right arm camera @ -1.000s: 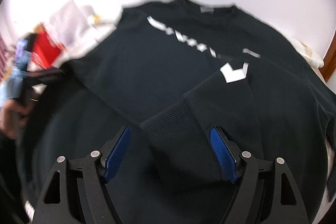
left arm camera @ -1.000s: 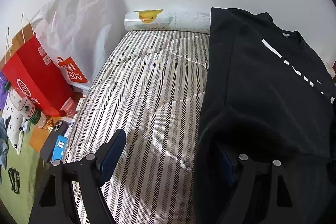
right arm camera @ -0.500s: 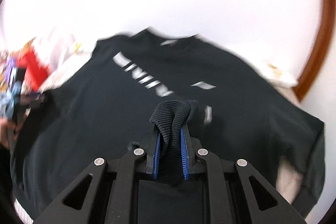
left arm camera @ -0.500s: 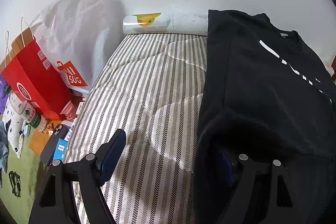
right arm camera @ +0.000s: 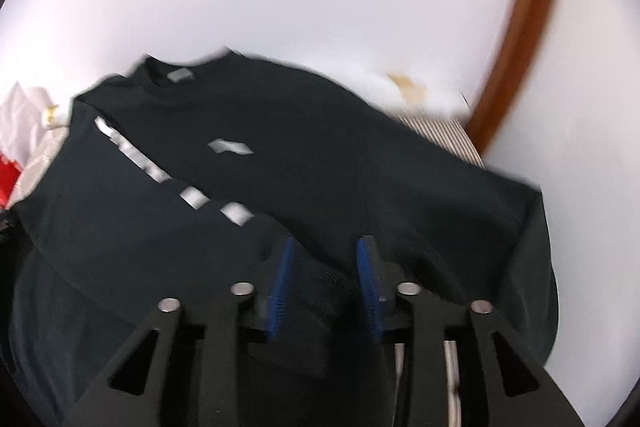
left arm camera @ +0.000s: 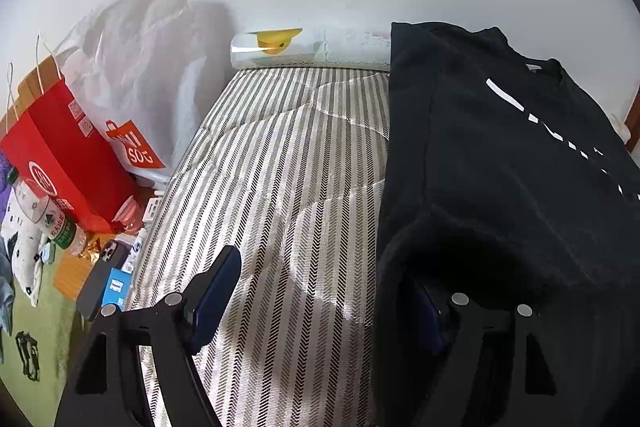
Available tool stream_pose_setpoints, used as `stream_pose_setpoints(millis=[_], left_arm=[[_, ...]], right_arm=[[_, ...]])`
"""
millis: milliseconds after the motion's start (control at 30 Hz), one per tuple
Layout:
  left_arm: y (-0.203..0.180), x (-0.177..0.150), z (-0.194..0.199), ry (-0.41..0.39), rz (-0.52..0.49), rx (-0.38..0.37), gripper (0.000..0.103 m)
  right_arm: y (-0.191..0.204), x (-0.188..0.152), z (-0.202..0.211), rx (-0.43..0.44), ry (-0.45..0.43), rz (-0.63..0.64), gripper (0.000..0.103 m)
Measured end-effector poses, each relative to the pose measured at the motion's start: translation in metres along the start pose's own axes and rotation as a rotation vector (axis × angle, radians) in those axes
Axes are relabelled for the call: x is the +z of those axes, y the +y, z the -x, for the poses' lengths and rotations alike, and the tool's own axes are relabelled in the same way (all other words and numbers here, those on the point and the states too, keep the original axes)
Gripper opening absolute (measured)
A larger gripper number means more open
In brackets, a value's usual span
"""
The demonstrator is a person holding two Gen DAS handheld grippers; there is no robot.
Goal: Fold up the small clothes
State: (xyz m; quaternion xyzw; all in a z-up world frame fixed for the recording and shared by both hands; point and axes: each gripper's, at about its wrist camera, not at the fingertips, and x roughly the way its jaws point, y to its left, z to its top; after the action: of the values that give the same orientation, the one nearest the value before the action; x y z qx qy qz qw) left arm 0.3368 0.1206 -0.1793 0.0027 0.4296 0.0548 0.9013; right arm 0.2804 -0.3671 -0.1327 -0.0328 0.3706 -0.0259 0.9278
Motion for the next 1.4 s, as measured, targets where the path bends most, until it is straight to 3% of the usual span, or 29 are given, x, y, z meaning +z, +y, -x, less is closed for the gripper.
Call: stream_pose_setpoints(millis=[100, 233, 333, 500, 533, 567, 767, 800, 900, 967, 1100, 1400], left_arm=[[0.000, -0.001, 0.003, -0.010, -0.019, -0.013, 0.075], [0.002, -0.008, 0.007, -0.014, -0.025, -0.052, 0.062], [0.004, -0.011, 0.011, -0.038, -0.029, -0.084, 0.061], [-0.003, -0.009, 0.011, -0.087, -0.076, -0.079, 0.061], [-0.005, -0.010, 0.009, -0.088, -0.090, -0.065, 0.056], [-0.006, -0.009, 0.007, -0.078, -0.094, -0.064, 0.048], [-0.003, -0.009, 0.008, -0.088, -0.059, -0.110, 0.037], [-0.005, -0.009, 0.008, -0.089, -0.062, -0.113, 0.035], [-0.008, -0.010, 0.006, -0.078, -0.068, -0.132, 0.019], [-0.006, -0.011, 0.006, -0.068, -0.056, -0.157, 0.008], [0.001, -0.011, 0.008, -0.070, -0.024, -0.148, 0.008], [0.013, -0.013, -0.001, -0.008, 0.047, -0.164, 0.009]], right_arm=[[0.053, 0.036, -0.007, 0.124, -0.063, 0.065, 0.058], [0.127, 0.073, -0.039, 0.303, -0.090, 0.117, 0.058], [0.182, 0.094, -0.070, 0.408, -0.072, 0.134, 0.058], [0.246, 0.116, -0.112, 0.496, -0.053, 0.167, 0.058], [0.259, 0.120, -0.120, 0.513, -0.047, 0.175, 0.058], [0.269, 0.124, -0.127, 0.519, -0.048, 0.181, 0.058], [0.322, 0.143, -0.167, 0.524, -0.037, 0.254, 0.056], [0.329, 0.145, -0.173, 0.526, -0.034, 0.266, 0.051], [0.346, 0.145, -0.190, 0.555, 0.029, 0.299, 0.014], [0.354, 0.144, -0.181, 0.553, -0.045, 0.329, 0.014], [0.365, 0.158, -0.169, 0.618, -0.103, 0.302, 0.013], [0.408, 0.159, -0.195, 0.578, -0.091, 0.307, 0.011]])
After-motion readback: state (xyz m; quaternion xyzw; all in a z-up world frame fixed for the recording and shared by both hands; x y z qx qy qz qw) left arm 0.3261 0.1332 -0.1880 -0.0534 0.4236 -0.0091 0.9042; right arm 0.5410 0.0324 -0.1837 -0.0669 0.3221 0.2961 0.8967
